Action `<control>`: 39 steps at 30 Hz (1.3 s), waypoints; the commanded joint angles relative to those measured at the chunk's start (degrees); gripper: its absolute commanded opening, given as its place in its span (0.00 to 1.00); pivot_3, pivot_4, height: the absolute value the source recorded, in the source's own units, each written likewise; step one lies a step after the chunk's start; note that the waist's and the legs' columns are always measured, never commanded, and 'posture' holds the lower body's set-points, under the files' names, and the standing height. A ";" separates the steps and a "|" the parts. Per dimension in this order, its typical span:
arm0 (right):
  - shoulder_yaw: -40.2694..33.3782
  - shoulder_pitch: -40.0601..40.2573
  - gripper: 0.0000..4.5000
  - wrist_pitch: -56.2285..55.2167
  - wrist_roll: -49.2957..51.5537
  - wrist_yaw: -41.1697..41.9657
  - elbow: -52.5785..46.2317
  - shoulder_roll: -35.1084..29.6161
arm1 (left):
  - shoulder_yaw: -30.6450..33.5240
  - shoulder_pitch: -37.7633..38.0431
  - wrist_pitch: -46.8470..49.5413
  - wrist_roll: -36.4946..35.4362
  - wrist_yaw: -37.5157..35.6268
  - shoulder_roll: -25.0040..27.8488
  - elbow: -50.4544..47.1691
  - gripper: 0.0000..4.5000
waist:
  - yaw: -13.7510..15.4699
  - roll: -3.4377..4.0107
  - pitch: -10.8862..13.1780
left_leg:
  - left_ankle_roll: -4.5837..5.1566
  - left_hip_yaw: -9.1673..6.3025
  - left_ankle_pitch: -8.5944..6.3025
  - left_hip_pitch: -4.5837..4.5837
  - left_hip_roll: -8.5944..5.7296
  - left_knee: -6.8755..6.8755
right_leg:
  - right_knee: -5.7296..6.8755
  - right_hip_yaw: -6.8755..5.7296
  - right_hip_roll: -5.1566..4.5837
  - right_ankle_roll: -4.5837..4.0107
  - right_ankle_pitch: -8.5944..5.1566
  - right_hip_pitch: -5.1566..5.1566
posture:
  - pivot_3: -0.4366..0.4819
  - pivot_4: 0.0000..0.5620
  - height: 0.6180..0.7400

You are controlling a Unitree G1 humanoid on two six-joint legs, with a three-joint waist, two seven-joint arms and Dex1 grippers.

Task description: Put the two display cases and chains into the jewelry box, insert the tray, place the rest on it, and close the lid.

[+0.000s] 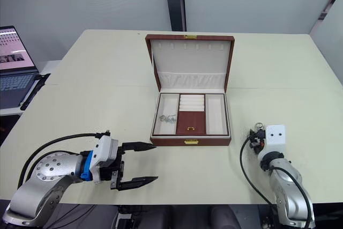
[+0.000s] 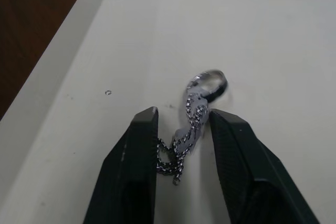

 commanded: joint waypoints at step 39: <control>-3.25 -20.01 0.02 11.19 24.27 13.67 -10.46 -11.45 | 9.08 8.57 3.49 -3.82 13.40 -5.05 -6.68 1.00 | 0.01 0.02 0.02 | 0.01 -0.07 0.00 -0.05 -0.01 0.02 | -0.01 0.00 -0.05 0.00 0.00 0.00 | 0.48 0.27 1.00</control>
